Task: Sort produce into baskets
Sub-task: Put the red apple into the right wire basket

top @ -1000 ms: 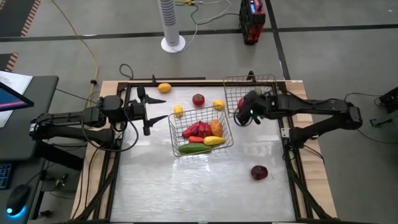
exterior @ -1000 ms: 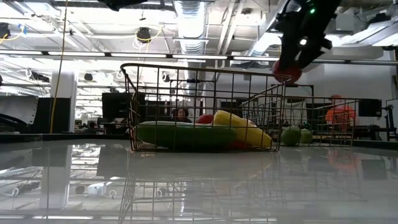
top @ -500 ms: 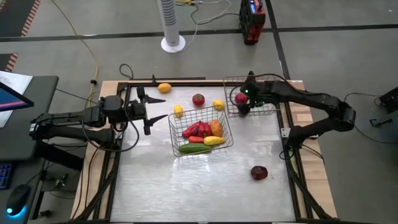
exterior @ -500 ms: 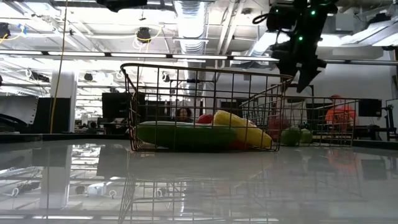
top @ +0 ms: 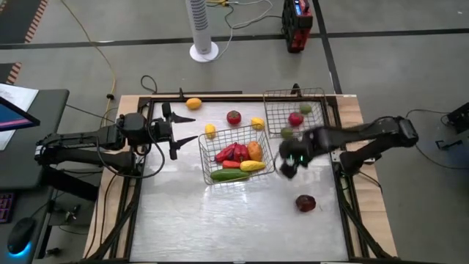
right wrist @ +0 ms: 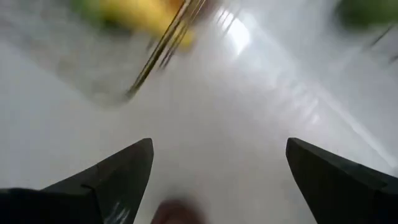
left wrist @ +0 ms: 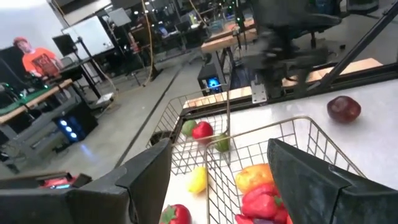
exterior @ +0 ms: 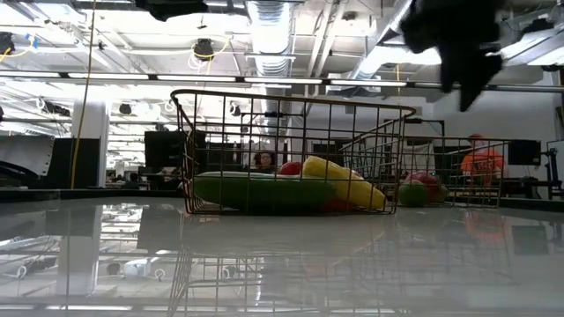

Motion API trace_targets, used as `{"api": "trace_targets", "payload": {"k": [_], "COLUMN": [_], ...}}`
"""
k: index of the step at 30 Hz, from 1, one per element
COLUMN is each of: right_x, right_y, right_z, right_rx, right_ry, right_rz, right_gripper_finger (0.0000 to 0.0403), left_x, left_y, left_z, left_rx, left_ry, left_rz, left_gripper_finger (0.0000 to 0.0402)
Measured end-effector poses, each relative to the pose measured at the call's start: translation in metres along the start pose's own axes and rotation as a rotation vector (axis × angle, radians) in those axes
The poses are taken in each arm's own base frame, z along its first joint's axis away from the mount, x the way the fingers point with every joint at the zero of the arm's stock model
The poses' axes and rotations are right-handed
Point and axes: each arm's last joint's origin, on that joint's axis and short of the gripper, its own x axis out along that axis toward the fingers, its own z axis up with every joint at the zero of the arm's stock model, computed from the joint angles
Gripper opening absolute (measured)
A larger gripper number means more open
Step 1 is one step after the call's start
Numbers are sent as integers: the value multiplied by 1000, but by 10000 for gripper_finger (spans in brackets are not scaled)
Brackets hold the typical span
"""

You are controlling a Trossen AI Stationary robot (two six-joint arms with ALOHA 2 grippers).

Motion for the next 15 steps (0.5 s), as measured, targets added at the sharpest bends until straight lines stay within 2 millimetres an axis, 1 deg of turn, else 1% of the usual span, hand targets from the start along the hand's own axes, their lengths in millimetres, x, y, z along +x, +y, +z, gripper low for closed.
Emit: {"api": "trace_targets", "payload": {"k": [3, 7, 11, 15], "right_x": [10, 26, 44, 62], "right_y": [25, 50, 67, 78], "right_z": [-24, -52, -76, -94], "right_rx": [-22, -33, -46, -89], "right_ry": [67, 157, 284, 387], "right_rz": [-12, -54, -112, -164], "right_gripper_finger": [395, 395, 395, 395], "left_x": [0, 0, 0, 0], "left_y": [0, 0, 0, 0], "left_z": [0, 0, 0, 0], "left_rx": [-18, -38, -48, -50], "left_ry": [-1, 0, 1, 1], "left_rz": [-10, -12, -12, -12], "left_gripper_finger": [252, 252, 252, 252]}}
